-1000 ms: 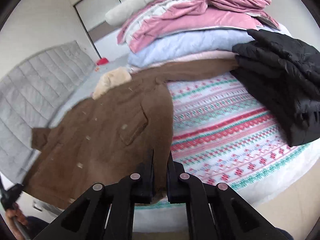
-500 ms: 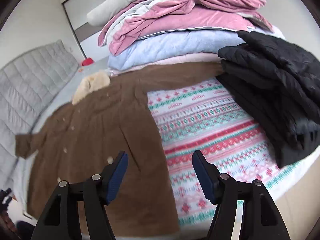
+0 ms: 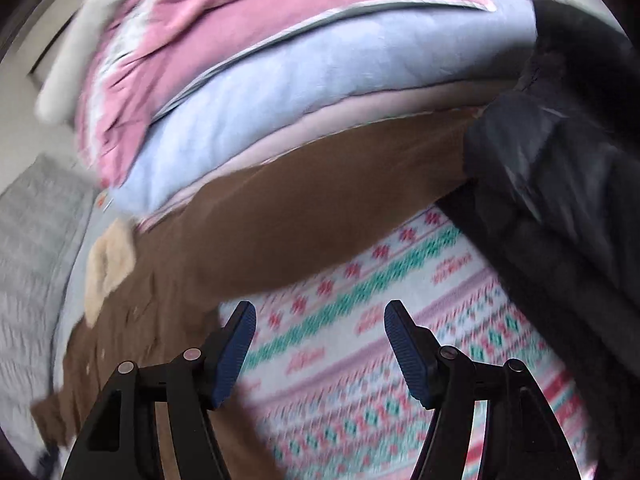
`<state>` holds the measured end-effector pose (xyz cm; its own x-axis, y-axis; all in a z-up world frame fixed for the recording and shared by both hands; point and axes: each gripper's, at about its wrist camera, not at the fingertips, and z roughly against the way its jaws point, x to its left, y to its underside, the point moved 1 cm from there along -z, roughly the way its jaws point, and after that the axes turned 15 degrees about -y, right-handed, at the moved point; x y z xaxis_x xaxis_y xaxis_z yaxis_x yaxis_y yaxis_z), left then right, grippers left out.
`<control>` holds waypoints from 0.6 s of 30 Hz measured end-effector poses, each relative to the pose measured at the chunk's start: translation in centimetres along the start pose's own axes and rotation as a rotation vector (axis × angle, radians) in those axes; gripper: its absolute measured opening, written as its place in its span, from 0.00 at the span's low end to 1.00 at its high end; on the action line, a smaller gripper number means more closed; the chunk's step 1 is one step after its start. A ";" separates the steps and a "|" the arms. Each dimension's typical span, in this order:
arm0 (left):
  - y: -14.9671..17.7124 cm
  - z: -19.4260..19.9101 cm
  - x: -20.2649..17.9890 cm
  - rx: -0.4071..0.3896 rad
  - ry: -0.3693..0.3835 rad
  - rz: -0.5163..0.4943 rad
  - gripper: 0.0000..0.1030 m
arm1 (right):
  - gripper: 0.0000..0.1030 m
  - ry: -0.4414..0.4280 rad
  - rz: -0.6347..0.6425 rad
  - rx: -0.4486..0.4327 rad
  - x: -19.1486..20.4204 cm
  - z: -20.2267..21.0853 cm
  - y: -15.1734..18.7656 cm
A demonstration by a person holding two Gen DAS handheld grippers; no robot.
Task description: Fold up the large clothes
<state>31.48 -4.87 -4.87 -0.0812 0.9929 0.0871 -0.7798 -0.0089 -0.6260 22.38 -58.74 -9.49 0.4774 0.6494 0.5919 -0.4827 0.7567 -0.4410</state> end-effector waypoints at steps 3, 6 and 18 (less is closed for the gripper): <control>-0.2 -3.7 1.3 0.099 -0.073 0.044 0.75 | 0.66 0.075 -0.101 -0.031 -2.8 -3.3 -2.7; -0.5 -5.4 2.7 0.151 -0.069 0.109 0.75 | 0.66 0.152 -0.121 -0.067 -4.1 -5.5 -4.0; -2.0 -5.5 4.8 0.242 0.030 0.239 0.75 | 0.05 0.252 0.203 -0.398 7.3 -2.6 -8.0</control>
<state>36.05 0.59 -7.46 -0.2645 0.9622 -0.0651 -0.8657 -0.2666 -0.4237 31.61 -59.89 -3.37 0.5894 0.7467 0.3082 -0.2905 0.5519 -0.7817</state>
